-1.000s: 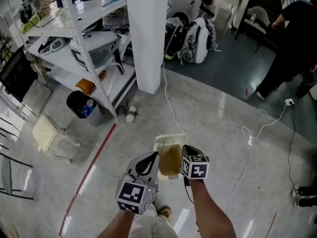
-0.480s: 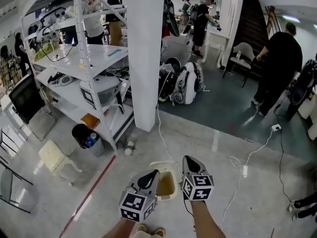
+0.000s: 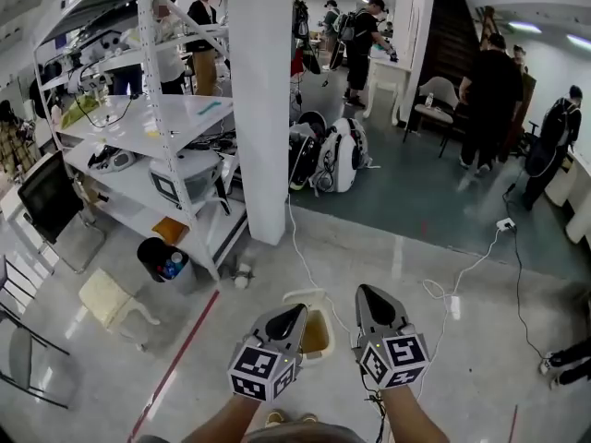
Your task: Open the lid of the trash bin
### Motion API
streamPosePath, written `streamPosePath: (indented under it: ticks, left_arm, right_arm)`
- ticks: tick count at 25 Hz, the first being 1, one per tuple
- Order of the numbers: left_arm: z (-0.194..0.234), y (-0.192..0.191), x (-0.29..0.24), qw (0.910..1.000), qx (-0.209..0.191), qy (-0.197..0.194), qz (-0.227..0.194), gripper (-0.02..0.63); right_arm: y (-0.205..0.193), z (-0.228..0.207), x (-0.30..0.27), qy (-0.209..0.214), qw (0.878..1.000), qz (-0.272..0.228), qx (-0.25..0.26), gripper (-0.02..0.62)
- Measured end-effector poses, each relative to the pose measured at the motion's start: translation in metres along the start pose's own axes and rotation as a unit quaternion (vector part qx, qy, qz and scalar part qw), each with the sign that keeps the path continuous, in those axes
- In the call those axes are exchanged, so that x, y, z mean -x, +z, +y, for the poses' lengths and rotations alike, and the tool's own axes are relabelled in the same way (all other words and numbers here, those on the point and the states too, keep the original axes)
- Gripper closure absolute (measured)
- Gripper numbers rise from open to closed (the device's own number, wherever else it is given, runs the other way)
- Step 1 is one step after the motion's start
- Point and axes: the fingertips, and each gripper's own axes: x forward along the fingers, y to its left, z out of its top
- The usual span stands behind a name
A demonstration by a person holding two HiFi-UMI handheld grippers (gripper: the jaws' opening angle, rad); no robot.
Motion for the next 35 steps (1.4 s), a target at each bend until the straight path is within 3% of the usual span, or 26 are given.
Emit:
streamPosePath:
  ticks: [10, 22, 35]
  left_arm:
    - [-0.021, -0.002, 0.023, 0.9995, -0.006, -0.028, -0.01, 0.607]
    - [-0.029, -0.007, 0.028, 0.9986, -0.012, -0.05, -0.012, 0.607]
    - [-0.03, -0.015, 0.032, 0.9989, -0.014, -0.045, -0.001, 0.607]
  right_arm:
    - [-0.015, 0.053, 0.06, 0.034, 0.999, -0.02, -0.005, 0.561]
    - [-0.035, 0.063, 0.07, 0.043, 0.999, -0.019, -0.016, 0.563]
    - [-0.04, 0.062, 0.064, 0.056, 0.998, -0.015, -0.014, 0.563]
